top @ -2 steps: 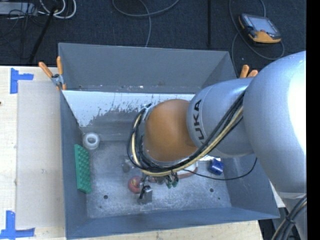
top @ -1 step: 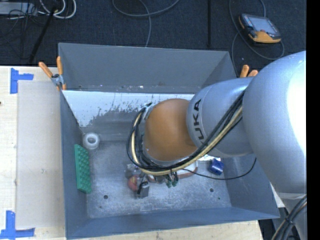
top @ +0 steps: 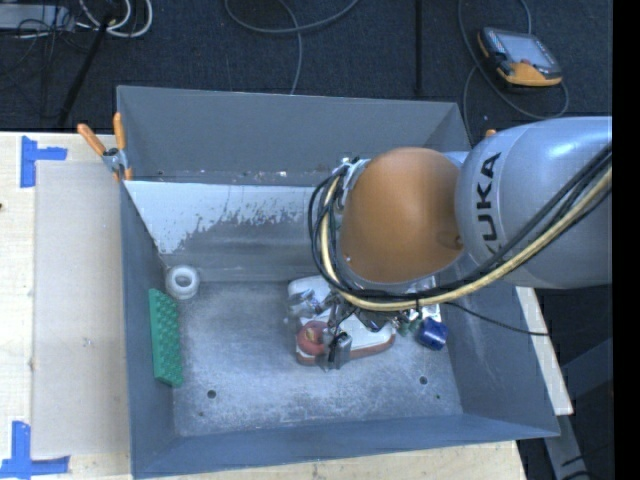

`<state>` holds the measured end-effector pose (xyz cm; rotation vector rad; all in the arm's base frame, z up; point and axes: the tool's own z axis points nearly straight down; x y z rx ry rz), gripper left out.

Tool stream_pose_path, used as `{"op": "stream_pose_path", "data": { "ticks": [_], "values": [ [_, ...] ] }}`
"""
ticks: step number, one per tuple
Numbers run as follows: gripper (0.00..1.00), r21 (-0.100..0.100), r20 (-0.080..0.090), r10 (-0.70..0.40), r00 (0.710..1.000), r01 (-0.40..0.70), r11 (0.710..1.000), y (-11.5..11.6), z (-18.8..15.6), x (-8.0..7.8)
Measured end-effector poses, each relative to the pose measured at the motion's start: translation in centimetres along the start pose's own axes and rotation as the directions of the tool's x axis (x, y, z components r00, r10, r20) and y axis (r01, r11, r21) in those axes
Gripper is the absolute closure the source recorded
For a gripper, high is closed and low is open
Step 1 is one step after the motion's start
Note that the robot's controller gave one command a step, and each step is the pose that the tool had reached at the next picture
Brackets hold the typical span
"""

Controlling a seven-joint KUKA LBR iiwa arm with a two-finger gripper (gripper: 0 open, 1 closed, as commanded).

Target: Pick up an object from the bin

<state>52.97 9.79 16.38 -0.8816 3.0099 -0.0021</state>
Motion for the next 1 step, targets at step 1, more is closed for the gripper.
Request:
{"op": "stream_pose_path", "data": {
  "ticks": [1],
  "values": [
    [1.0,0.001,0.005,-0.016,1.0,0.016,1.0,-0.13,-10.03,-1.52]
  ]
}}
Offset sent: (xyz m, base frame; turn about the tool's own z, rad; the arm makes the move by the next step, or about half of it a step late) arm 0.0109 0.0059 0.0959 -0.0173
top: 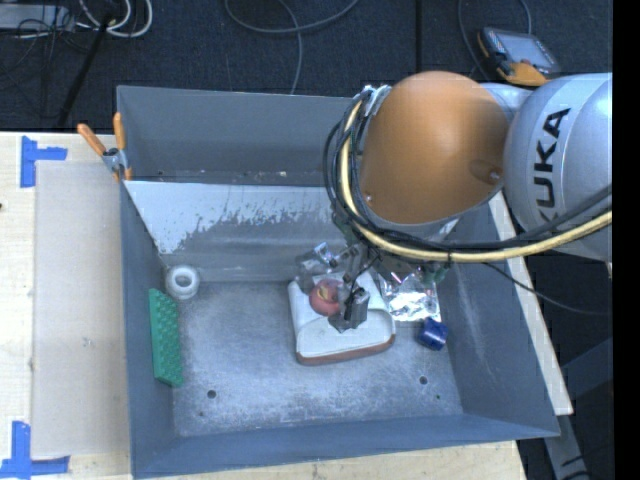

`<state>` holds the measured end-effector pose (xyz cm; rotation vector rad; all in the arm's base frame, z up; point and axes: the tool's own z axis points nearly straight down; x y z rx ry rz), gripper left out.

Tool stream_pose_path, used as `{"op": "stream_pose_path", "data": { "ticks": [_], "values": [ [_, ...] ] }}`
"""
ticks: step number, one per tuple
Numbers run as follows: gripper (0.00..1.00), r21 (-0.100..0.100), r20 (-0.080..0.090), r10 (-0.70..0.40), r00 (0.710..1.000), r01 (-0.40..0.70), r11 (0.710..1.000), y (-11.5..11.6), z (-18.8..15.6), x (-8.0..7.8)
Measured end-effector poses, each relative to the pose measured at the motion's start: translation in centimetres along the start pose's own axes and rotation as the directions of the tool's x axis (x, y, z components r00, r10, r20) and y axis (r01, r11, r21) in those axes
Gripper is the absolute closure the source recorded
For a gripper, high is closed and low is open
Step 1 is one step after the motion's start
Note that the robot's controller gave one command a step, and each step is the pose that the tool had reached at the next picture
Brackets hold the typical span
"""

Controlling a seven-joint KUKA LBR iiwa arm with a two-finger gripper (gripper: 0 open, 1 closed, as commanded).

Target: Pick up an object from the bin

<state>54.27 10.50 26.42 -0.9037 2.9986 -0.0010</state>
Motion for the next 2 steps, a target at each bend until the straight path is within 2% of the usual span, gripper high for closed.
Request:
{"op": "stream_pose_path", "data": {
  "ticks": [1,2],
  "values": [
    [1.0,-0.006,-0.016,0.096,0.995,-0.096,0.995,1.8,8.1,-1.7],
    [1.0,-0.002,-0.004,0.091,0.996,-0.091,0.996,2.0,2.3,-0.6]
  ]
}}
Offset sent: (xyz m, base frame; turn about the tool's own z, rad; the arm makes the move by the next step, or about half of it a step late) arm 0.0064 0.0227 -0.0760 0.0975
